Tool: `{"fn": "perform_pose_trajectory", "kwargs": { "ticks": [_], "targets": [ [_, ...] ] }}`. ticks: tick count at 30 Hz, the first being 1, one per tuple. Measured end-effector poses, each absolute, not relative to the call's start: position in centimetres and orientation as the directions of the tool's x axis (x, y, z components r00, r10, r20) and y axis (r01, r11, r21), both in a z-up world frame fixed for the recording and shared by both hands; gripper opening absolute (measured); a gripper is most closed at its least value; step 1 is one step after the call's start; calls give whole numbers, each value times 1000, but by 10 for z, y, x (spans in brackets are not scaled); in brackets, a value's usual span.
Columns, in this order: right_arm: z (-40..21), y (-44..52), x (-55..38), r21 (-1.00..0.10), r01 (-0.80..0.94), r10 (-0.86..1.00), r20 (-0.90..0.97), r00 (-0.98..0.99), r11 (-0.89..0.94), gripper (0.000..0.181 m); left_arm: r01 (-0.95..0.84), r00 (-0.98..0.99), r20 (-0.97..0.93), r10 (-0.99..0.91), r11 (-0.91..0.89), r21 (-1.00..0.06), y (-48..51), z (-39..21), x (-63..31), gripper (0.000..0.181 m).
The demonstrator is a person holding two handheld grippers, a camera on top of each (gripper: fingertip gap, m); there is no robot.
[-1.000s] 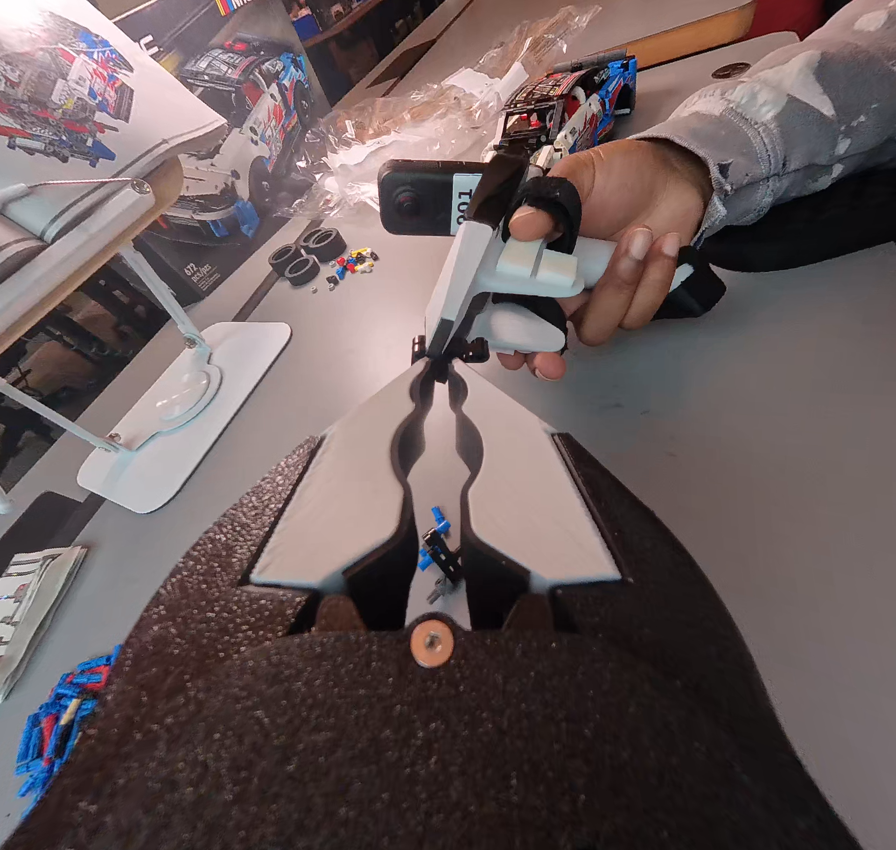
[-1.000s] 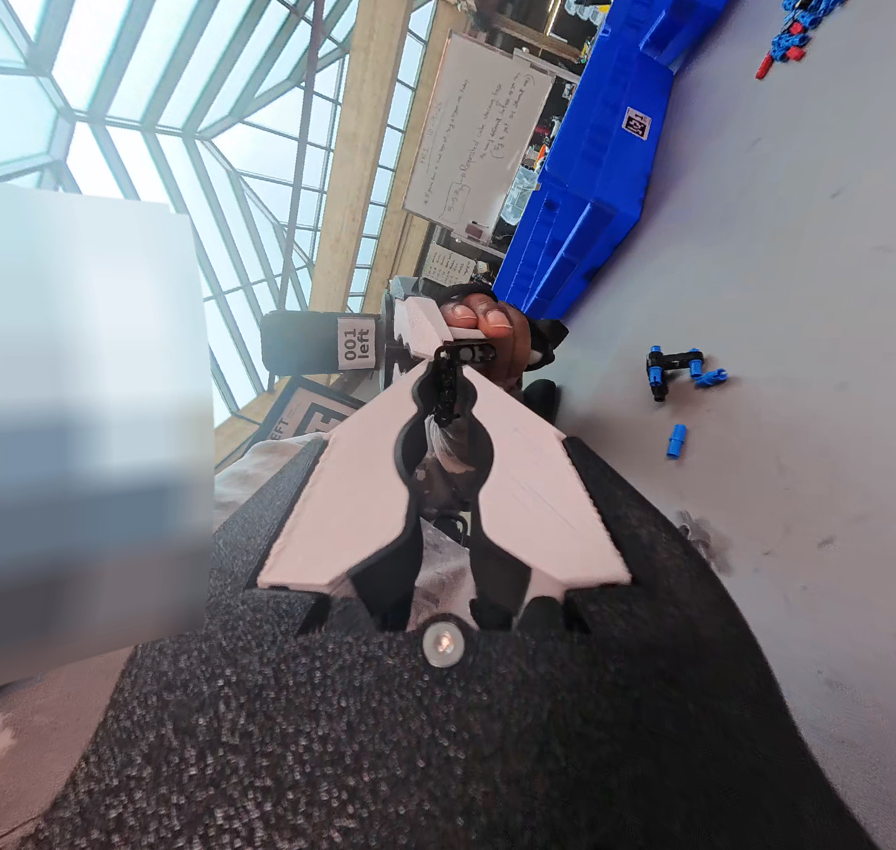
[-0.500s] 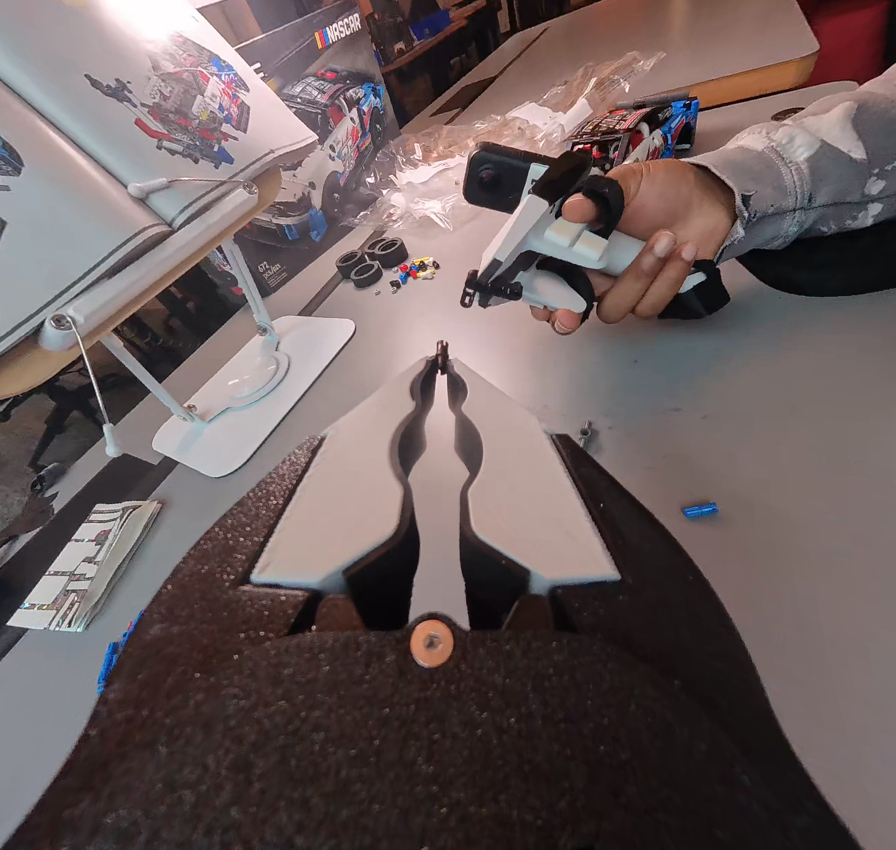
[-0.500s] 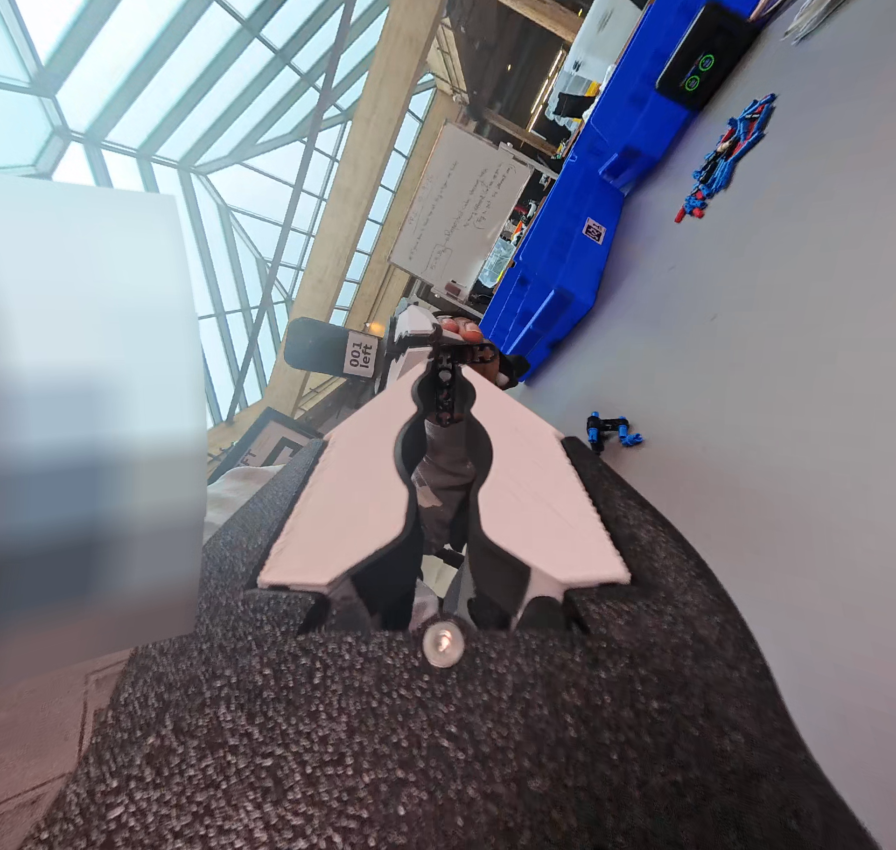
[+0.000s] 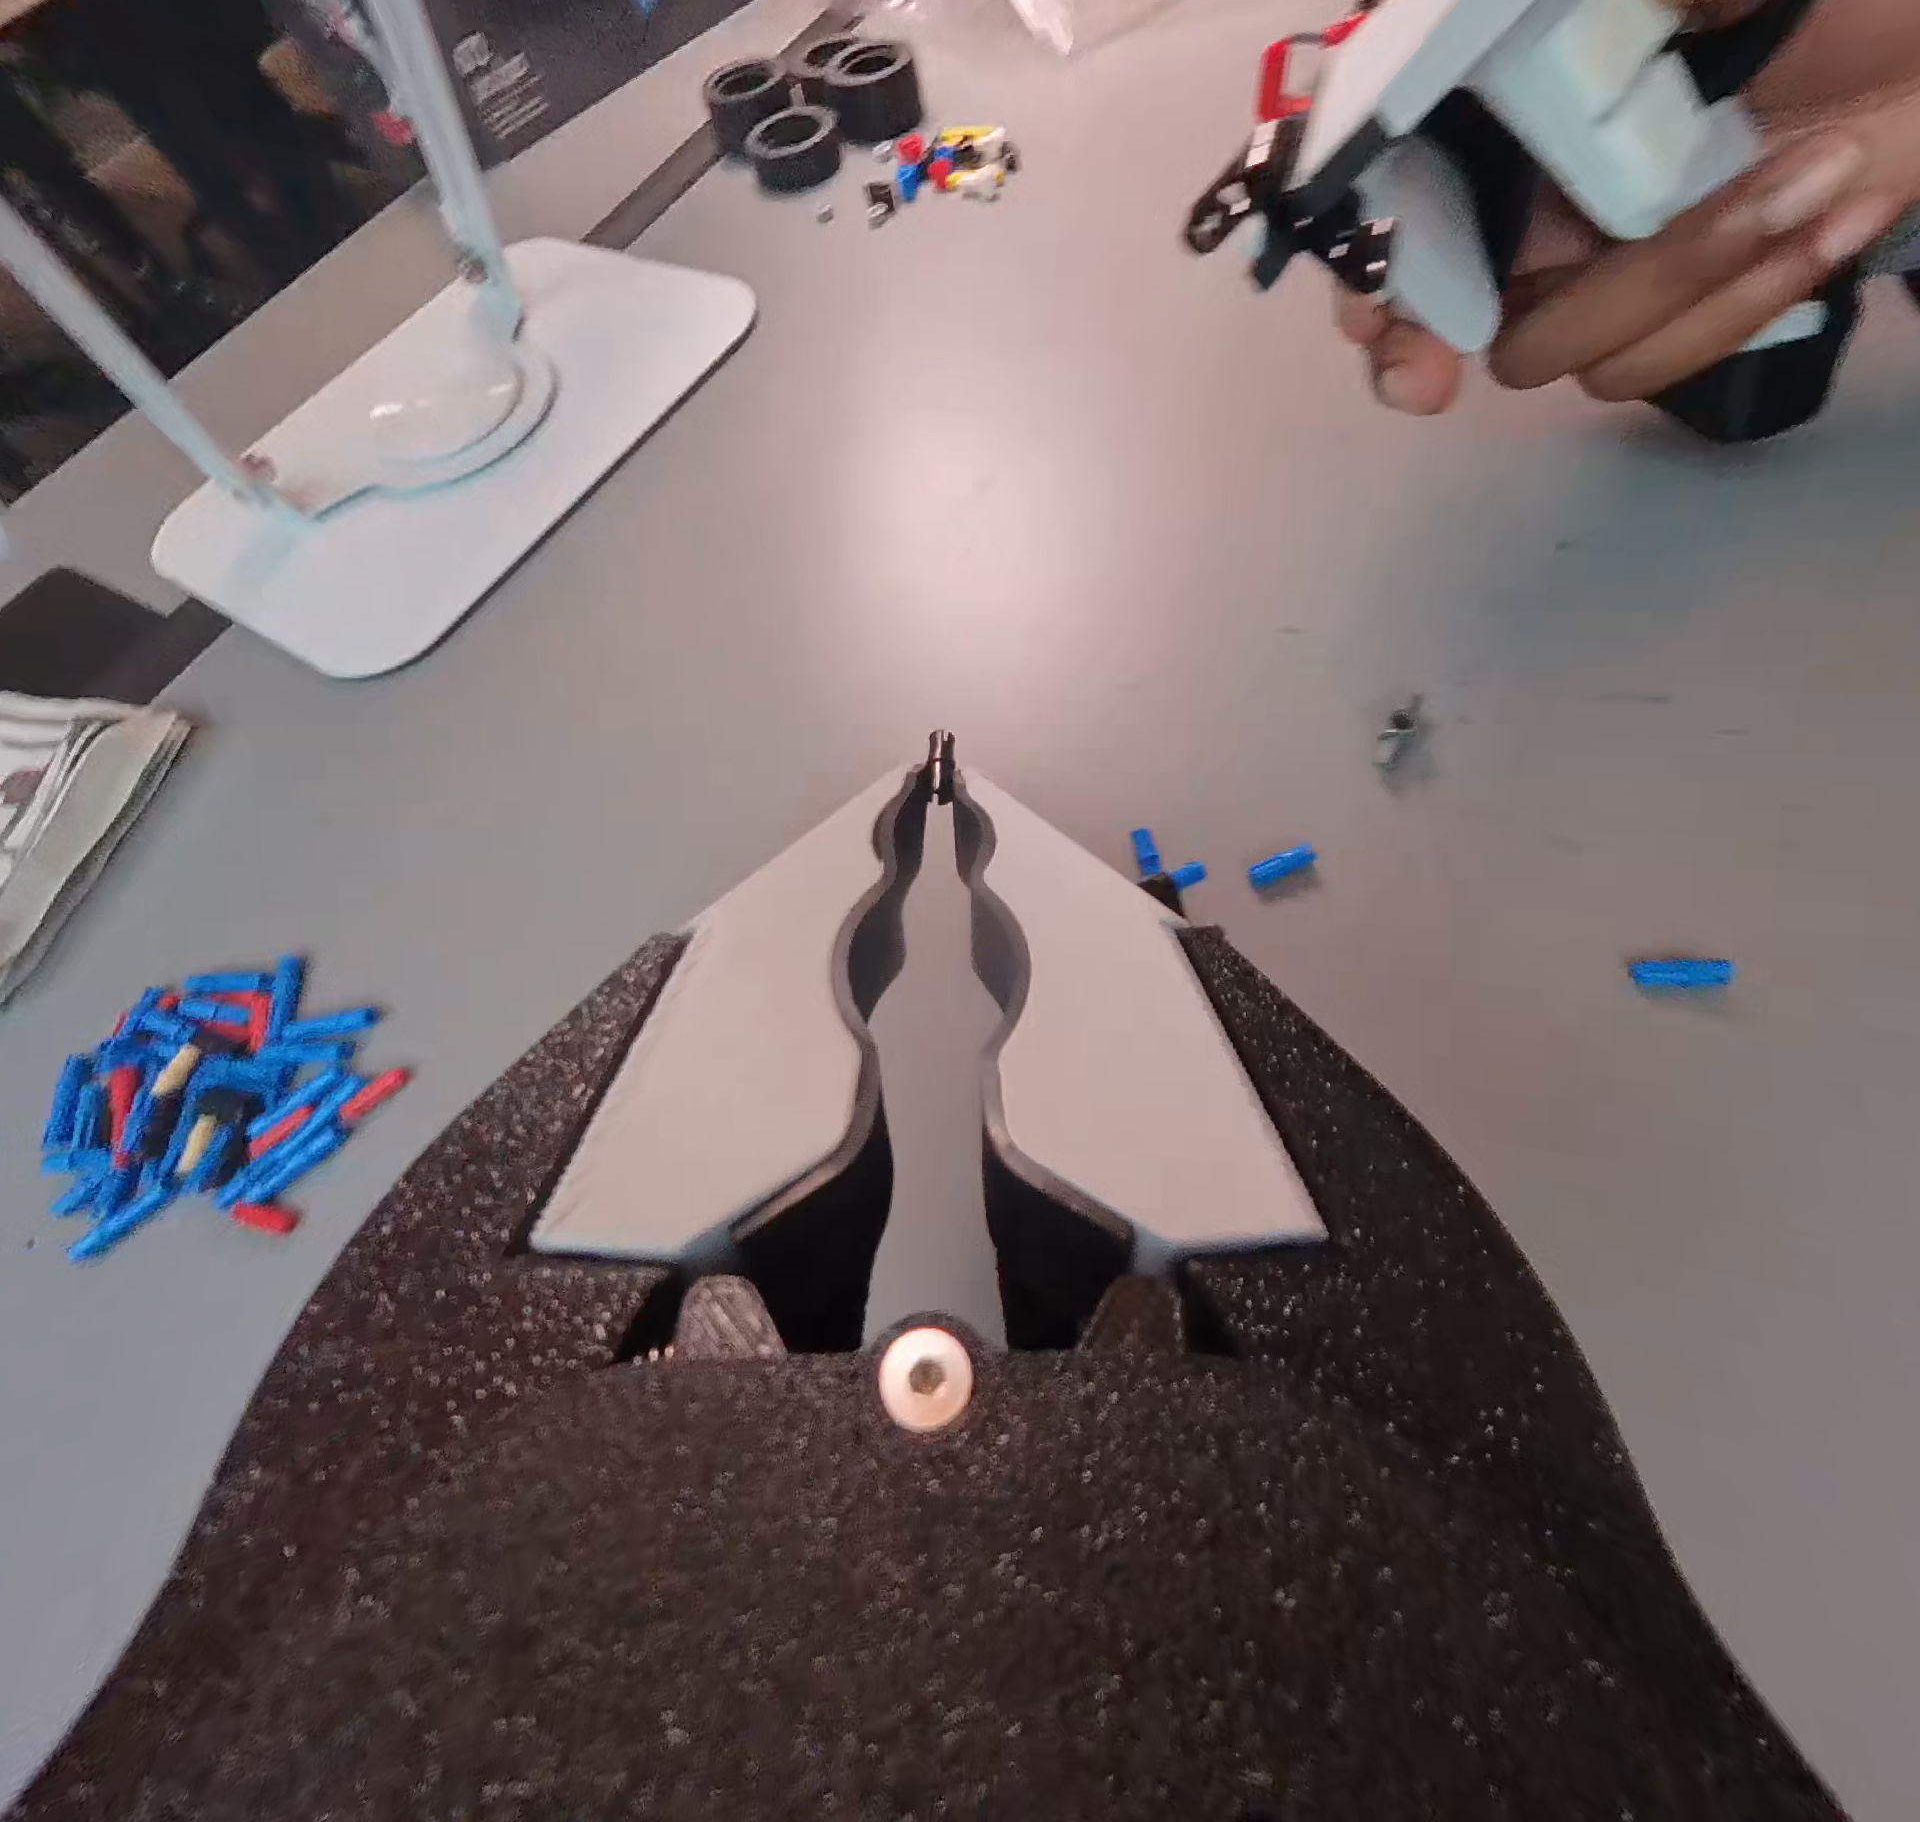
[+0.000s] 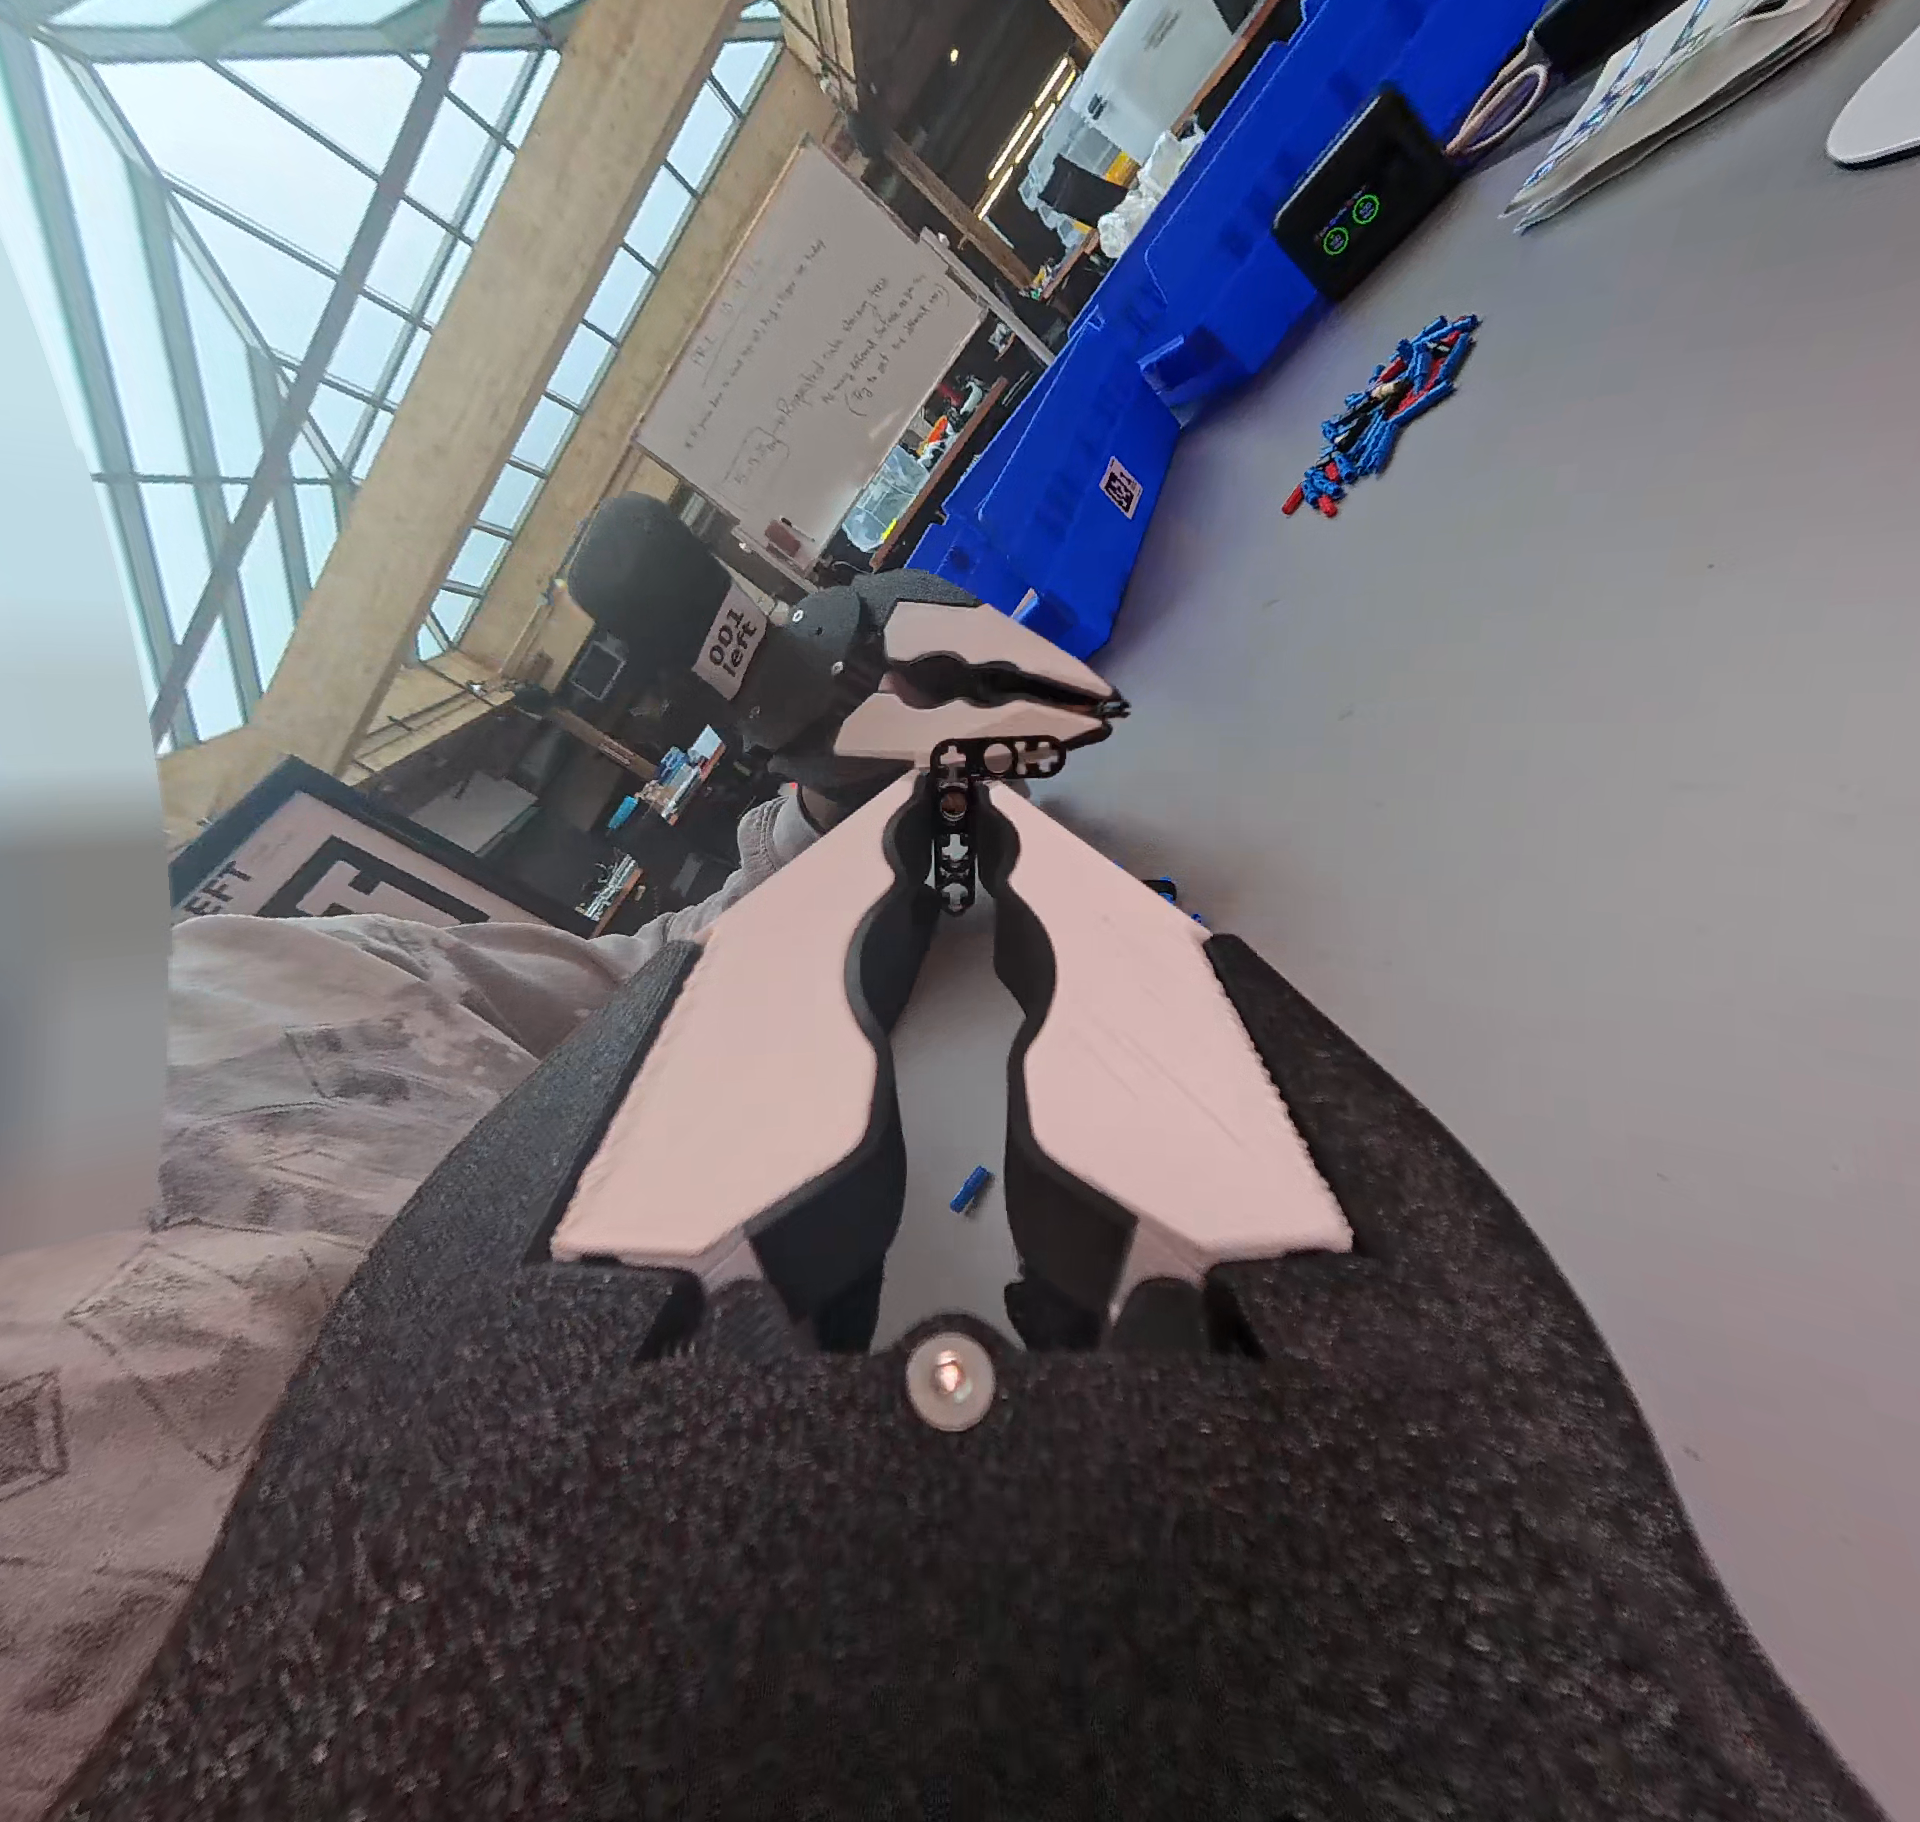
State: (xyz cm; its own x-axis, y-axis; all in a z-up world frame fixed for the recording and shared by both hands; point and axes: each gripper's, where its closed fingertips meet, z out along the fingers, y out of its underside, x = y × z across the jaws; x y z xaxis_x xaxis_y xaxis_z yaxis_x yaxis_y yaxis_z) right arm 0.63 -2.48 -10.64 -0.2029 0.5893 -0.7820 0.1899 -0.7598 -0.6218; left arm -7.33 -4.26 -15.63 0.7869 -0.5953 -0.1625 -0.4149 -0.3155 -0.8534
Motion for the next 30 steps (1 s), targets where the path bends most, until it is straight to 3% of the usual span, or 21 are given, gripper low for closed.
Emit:
{"fn": "perform_pose_trajectory", "kwargs": {
  "ticks": [7, 12, 15, 17, 23, 30],
  "targets": [
    [-112, -21, 6, -618, 186, 593, -786, -176, -764, 7, -229, 971, -156, -179, -537, -812, 8, -175, -170, 5],
    [-111, -21, 7, -616, 182, 592, -787, -173, -766, 7, -191, 981, -174, -90, -637, -747, 22, -199, -200, 6],
    [-112, -19, 8, -629, 177, 609, -777, -160, -757, 7, -205, 976, -198, -86, -657, -725, 21, -205, -204, 22],
    [-111, -16, 9, -633, 167, 613, -774, -158, -756, 7, -241, 970, -197, -140, -617, -749, 21, -195, -191, 31],
    [-107, -7, 13, -633, 135, 615, -773, -153, -762, 7, -477, 681, -28, -732, -413, -776, -40, -174, -67, 25],
    [-108, -7, 13, -629, 142, 609, -776, -162, -764, 7, -549, 554, 44, -831, -404, -731, -85, -181, -54, 32]
  ]
}}
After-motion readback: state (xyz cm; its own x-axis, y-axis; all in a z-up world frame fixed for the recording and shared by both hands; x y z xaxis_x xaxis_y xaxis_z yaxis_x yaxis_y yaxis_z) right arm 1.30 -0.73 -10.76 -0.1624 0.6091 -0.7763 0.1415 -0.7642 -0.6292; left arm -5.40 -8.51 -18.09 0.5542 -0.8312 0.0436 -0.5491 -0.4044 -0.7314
